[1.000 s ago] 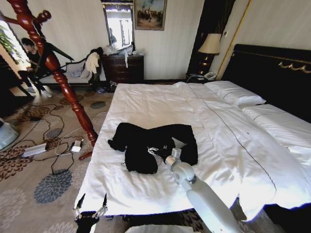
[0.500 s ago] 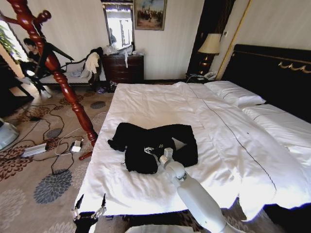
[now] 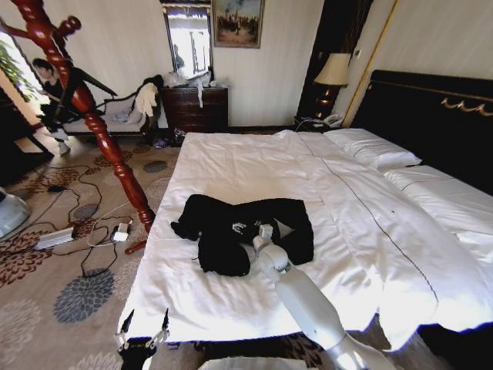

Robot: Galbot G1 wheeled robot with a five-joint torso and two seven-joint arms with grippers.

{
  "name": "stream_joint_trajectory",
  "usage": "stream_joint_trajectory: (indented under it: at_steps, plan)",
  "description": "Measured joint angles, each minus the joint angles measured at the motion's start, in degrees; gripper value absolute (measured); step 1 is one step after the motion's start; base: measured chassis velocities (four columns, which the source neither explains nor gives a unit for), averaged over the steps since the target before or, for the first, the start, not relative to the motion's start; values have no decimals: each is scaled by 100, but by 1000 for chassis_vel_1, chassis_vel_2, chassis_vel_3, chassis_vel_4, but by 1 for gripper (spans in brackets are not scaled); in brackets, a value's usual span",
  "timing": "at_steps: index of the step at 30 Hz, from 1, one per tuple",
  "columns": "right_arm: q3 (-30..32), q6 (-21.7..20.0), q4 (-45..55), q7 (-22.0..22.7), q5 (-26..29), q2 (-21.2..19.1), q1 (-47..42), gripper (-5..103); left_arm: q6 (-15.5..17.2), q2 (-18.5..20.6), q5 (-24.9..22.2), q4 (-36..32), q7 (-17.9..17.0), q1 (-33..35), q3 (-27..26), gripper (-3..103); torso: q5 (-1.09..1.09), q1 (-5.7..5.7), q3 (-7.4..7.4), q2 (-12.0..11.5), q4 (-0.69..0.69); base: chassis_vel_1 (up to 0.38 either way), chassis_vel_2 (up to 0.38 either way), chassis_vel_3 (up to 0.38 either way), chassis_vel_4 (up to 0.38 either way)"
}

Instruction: Pick up the clothes from the bed and hang them on the clothes hanger.

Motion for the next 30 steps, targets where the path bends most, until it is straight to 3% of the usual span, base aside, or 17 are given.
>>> stream_joint_trajectory:
  at_steps: [5,8,10,11,14,17,19,26,28,30]
  plan:
    - [-106,-9,-124,78,130,16,273,89,0,-10,-9,35,-4,-53,31,100,0,0,0,0,0,0,0,0,0]
    - [-206,-5,-200,79,196,30,394,73,0,-4,-44,58,-5,-64,9,100,0,0,0,0,0,0,0,0,0]
    - [-226,-1,-209,80,206,35,419,73,0,-2,-55,59,-6,-64,-3,100,0,0,0,0,0,0,0,0,0]
    - [-246,8,-216,92,239,48,456,62,-2,1,-71,59,-6,-64,-19,100,0,0,0,0,0,0,0,0,0]
    - [-268,23,-218,129,283,54,493,57,-10,3,-93,59,-6,-63,-35,100,0,0,0,0,0,0,0,0,0]
    - [-322,62,-164,158,308,1,516,41,-34,3,-107,83,-7,-54,-41,100,0,0,-1,0,1,0,0,0,0]
    - [-336,68,-124,178,325,-24,516,41,-42,3,-108,91,-6,-54,-39,100,0,0,-1,0,0,0,0,0,0]
    - [-387,69,70,393,601,-180,569,8,-47,11,-120,97,-6,-92,-16,100,0,-1,-1,0,0,0,0,0,0]
    - [-389,61,98,413,635,-200,572,8,-48,14,-131,97,-6,-92,-20,100,0,-1,-1,0,0,0,0,0,0]
    - [-399,16,215,469,752,-262,575,1,-67,22,-158,97,-5,-88,-38,100,0,-1,-1,0,0,0,0,0,0]
